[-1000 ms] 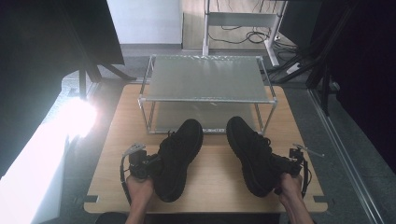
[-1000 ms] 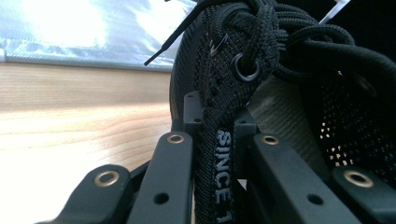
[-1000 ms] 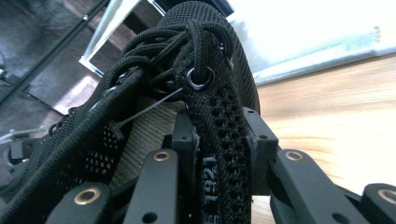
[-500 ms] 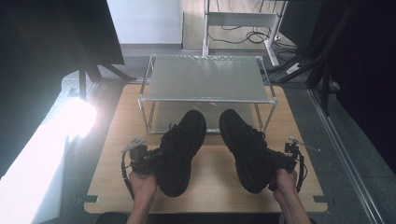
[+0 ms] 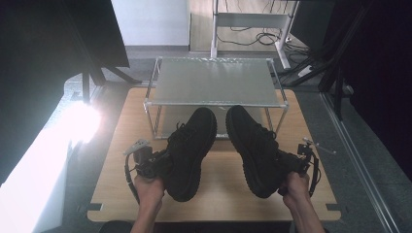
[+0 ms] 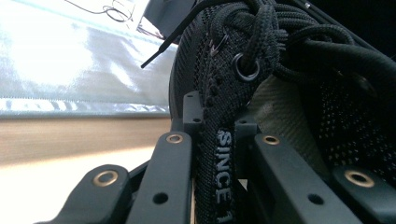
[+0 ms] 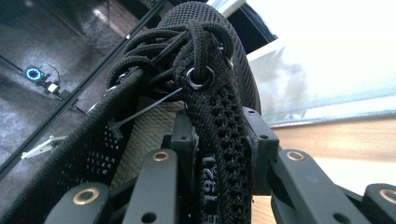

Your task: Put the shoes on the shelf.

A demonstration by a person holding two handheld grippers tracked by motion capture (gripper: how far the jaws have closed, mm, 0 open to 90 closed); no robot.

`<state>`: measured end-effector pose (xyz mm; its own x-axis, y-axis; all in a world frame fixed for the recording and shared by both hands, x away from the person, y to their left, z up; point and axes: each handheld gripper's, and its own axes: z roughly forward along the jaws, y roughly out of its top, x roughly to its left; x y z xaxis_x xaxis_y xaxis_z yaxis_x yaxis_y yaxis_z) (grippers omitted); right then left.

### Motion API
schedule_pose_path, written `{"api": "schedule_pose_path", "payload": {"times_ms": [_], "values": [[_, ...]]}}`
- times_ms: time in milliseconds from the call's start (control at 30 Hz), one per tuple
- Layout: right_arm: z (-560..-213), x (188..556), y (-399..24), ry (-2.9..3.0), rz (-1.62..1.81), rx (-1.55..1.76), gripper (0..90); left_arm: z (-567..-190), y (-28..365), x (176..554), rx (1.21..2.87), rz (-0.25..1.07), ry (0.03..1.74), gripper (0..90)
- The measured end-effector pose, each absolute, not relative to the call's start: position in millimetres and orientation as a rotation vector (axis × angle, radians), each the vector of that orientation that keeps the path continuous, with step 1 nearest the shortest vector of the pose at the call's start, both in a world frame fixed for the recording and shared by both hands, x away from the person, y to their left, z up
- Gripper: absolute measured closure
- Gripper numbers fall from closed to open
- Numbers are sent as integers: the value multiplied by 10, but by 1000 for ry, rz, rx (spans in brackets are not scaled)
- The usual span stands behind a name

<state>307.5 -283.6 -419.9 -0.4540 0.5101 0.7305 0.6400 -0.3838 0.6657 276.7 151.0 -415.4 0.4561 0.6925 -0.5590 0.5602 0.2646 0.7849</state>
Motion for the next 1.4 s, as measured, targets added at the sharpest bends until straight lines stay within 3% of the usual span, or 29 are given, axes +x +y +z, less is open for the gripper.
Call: {"api": "schedule_pose_path", "payload": {"times_ms": [600, 1400], "values": [[-3779, 3353, -2625, -1653, -2026, -1609, 709, -3807, 1533, 3070, 1312, 125, 1200, 811], [-3389, 3965, -2483, -1640, -2057, -1770, 705, -3342, 1426, 3784, 1252, 204, 1284, 810]]}}
